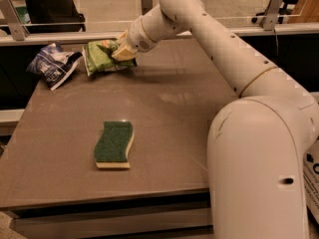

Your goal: Move green jalapeno chip bag near blue chip bag

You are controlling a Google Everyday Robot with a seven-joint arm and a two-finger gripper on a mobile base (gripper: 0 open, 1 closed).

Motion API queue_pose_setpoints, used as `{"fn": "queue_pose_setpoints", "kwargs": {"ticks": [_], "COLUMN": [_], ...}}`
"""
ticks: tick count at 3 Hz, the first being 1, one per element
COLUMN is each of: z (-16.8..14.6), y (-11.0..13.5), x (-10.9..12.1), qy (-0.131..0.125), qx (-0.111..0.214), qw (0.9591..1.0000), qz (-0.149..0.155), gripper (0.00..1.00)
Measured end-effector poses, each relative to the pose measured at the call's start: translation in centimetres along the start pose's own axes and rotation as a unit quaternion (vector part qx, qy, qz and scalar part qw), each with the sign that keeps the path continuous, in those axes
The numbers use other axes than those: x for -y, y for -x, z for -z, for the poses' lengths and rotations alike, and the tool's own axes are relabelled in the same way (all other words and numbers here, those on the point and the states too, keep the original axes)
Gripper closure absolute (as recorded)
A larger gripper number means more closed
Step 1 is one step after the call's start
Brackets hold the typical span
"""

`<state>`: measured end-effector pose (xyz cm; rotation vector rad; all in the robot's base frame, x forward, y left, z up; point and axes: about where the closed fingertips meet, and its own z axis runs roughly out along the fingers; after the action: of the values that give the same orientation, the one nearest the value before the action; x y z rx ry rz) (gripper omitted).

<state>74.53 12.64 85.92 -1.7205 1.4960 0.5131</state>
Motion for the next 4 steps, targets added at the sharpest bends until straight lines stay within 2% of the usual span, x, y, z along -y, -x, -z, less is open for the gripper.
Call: {"fn": "queue_pose_setpoints", "kwargs": {"ticks": [2, 3, 4], "z": [-0.11, -0.07, 0.06], "y": [-0.59, -0.89, -0.96], "x": [-0.41, -0.53, -0.48], "qy": [0.01, 0.015, 0.015], "qx": [-0.009, -0.014, -0.014], "qw": [0.9999, 0.9997, 0.9997], "qz": [-0.007, -0.01, -0.01], "gripper": [0.13, 0.0, 0.0]}}
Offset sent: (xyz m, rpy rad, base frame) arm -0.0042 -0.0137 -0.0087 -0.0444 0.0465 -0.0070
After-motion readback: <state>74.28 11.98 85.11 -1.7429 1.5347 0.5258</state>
